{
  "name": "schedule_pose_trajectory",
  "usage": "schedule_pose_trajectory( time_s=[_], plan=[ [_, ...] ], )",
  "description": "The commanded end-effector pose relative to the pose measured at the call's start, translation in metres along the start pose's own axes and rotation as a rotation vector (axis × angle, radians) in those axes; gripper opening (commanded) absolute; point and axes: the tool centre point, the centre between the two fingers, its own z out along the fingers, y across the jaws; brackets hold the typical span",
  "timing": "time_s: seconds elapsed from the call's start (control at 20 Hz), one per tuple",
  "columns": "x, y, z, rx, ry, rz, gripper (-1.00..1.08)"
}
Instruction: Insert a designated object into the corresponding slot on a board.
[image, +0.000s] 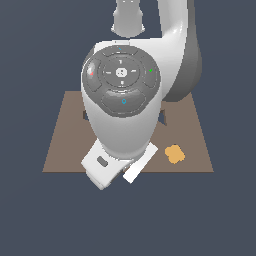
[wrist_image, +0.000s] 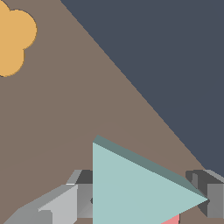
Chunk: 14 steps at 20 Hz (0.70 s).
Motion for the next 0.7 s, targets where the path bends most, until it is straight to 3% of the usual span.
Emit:
schedule_pose_trajectory(
  time_s=[0.0,0.65],
  plan=[
    [0.01,-0.014,-0.001,-0.001,0.0,-0.105,-1.0],
    [0.031,-0.109,-0.003,-0.001,0.001,-0.693,-1.0]
  ],
)
